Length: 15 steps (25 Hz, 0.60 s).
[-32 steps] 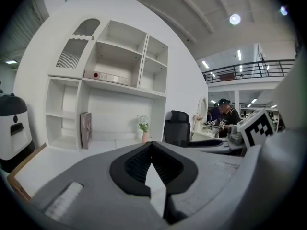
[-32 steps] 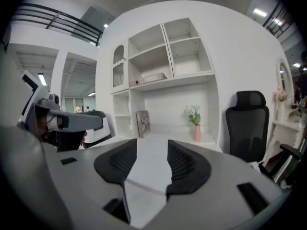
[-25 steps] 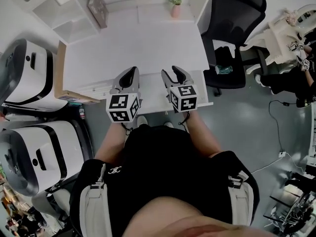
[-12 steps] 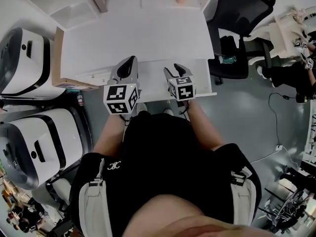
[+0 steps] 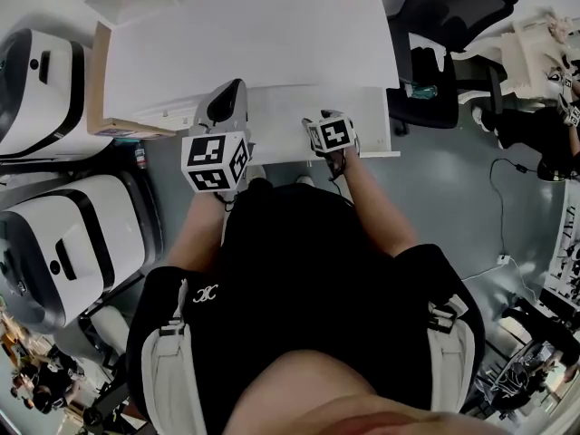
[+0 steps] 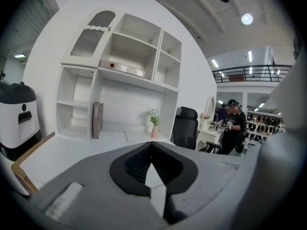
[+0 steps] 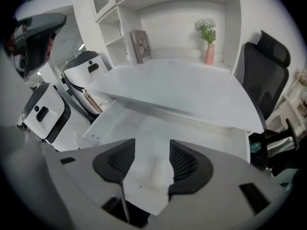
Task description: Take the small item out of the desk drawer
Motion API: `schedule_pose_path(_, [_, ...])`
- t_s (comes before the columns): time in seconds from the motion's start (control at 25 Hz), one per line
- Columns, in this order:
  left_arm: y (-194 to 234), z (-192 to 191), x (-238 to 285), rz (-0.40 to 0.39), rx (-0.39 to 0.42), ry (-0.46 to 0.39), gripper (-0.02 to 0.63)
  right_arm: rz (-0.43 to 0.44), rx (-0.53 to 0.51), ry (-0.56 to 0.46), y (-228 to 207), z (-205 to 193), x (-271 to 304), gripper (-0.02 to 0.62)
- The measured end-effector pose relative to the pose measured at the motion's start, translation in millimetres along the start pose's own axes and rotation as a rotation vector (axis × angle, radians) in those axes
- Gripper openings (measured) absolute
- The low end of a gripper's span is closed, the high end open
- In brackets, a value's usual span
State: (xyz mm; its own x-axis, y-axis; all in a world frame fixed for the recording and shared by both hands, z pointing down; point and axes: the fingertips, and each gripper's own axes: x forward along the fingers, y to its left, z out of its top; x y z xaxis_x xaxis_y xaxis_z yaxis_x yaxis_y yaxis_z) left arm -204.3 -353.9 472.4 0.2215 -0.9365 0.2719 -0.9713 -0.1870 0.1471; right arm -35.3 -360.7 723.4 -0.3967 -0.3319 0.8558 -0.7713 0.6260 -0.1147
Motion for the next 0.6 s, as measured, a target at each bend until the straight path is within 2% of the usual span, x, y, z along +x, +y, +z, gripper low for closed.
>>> schedule_pose_path(0.28, [7.0,-5.5,1.3,0.024,-0.013,0.009,0.015,0.071,0.008,0.209,-0.5,-38.3,35.8,0.216])
schedule_pose_path(0.6, [19.2,-8.7,-2.1,0.058,-0.026,0.019,0.015,0.072,0.022,0.393,-6.1,-67.0,63.9,0.216])
